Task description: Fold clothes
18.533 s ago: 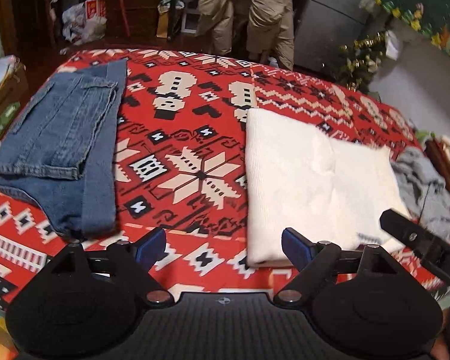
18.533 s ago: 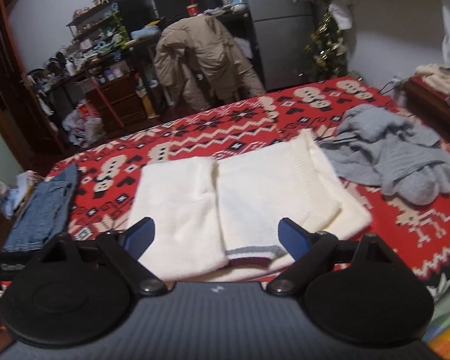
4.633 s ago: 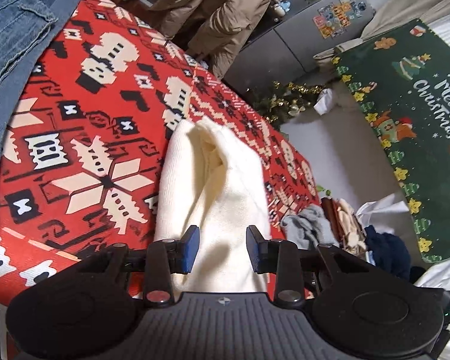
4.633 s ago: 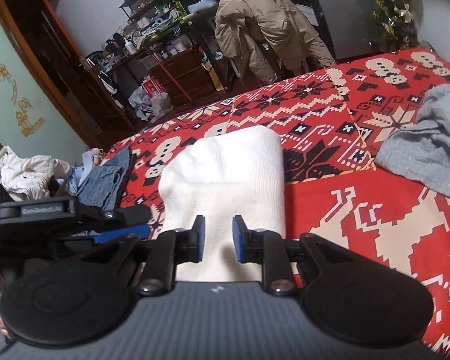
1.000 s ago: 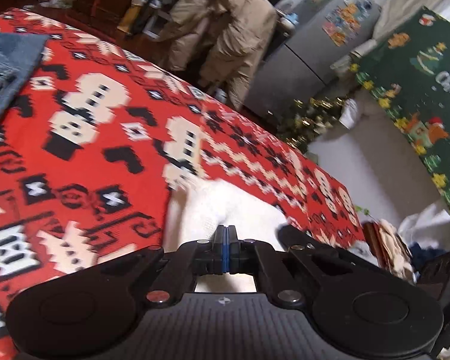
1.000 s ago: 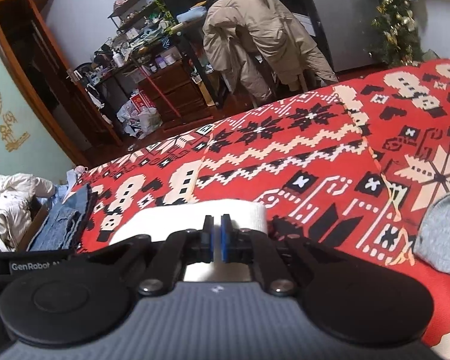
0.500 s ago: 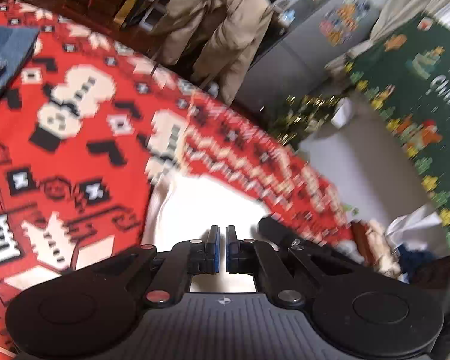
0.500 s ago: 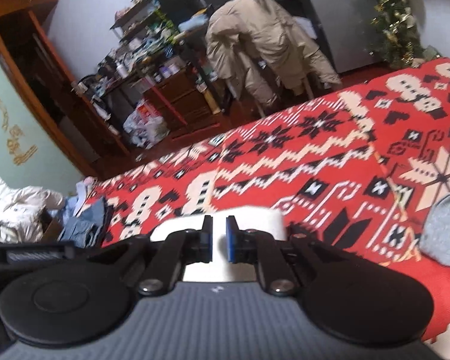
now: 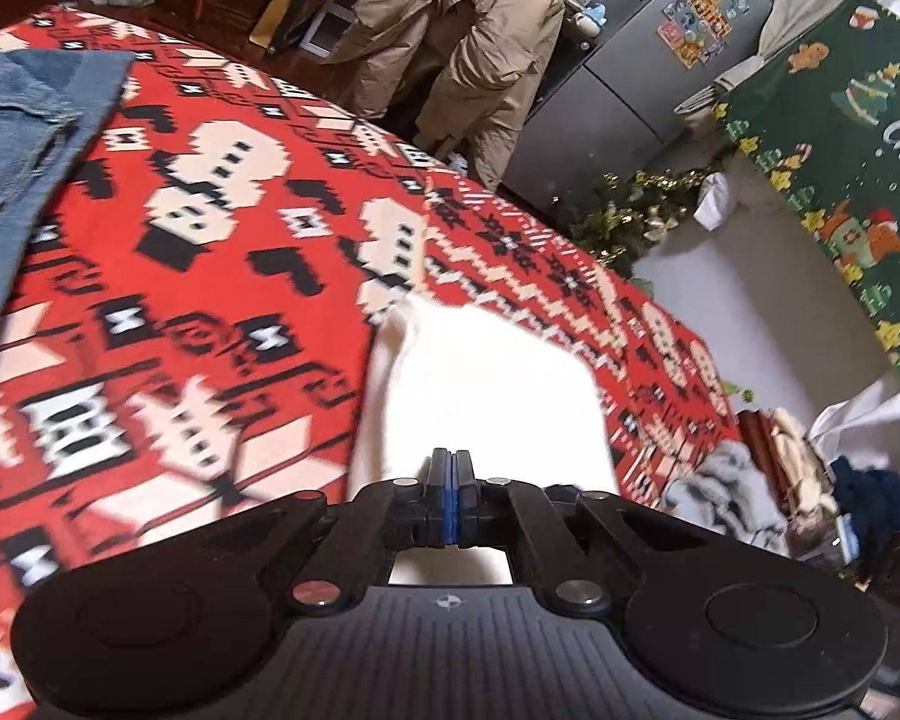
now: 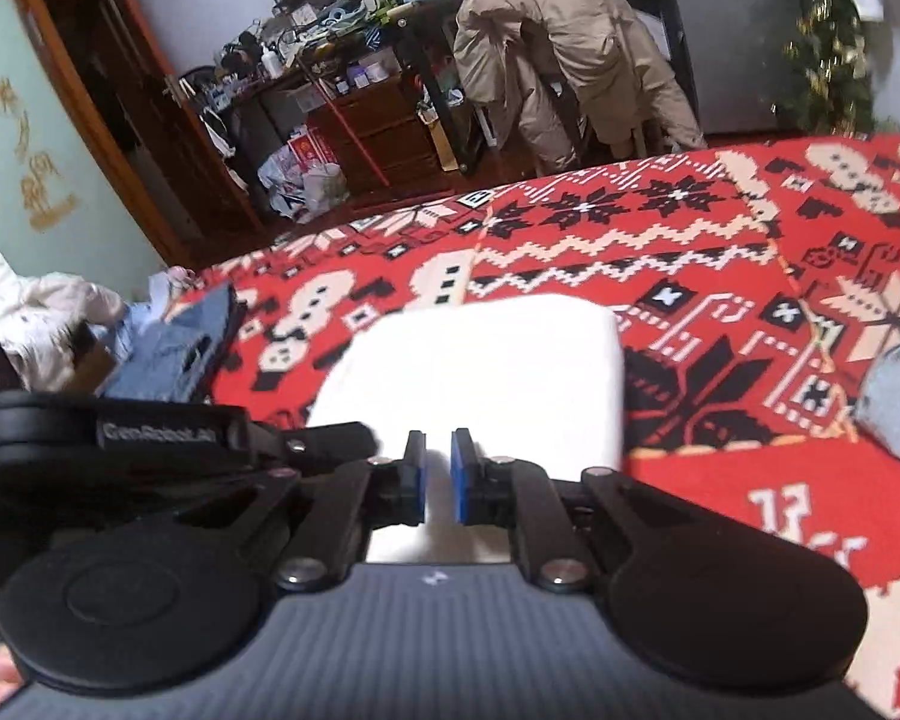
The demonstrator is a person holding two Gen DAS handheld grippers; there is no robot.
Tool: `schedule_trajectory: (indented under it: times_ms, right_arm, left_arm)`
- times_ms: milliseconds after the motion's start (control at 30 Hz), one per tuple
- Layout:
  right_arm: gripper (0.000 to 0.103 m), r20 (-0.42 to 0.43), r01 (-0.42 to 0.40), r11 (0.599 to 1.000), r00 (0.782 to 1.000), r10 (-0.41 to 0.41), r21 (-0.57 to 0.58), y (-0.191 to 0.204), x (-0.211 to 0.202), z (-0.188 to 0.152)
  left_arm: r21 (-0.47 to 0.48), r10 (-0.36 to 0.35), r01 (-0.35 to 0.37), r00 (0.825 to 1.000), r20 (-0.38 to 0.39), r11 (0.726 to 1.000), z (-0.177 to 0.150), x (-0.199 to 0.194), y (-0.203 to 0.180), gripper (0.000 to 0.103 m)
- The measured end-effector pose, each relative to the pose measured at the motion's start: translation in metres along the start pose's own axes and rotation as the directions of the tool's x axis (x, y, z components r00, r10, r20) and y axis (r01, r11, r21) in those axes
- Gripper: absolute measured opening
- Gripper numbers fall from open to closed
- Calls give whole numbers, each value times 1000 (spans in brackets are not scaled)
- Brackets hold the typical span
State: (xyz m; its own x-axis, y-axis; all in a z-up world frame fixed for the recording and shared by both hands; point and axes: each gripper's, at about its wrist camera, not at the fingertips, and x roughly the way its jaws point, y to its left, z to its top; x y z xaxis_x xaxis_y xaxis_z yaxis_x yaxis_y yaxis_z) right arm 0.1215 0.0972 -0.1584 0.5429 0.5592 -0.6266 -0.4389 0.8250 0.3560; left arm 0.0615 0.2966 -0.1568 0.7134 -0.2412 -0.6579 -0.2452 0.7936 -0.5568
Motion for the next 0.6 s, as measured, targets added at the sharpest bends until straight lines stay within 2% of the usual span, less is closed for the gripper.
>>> schedule_trajectory:
  times_ms: [133, 300, 467, 600]
  right_arm:
    - [11, 13, 30, 999, 999, -31, 46, -4, -24, -8]
    - [12, 28, 45, 994, 998, -48, 100, -6, -59, -28]
    - [12, 52, 35, 988, 998, -43, 151, -8, -90, -38]
    - [12, 52, 3, 985, 999, -12, 174, -6, -97, -42]
  left_arm:
    - [15, 92, -92, 996, -3, 996, -10, -28, 2, 3]
    - [-71, 85, -84, 996, 10, 994, -21, -61, 18, 3]
    - [-100, -45, 47, 999, 20, 994, -30, -86, 13, 3]
    - [-65, -105, 105, 994, 6, 992, -36, -81, -5, 3]
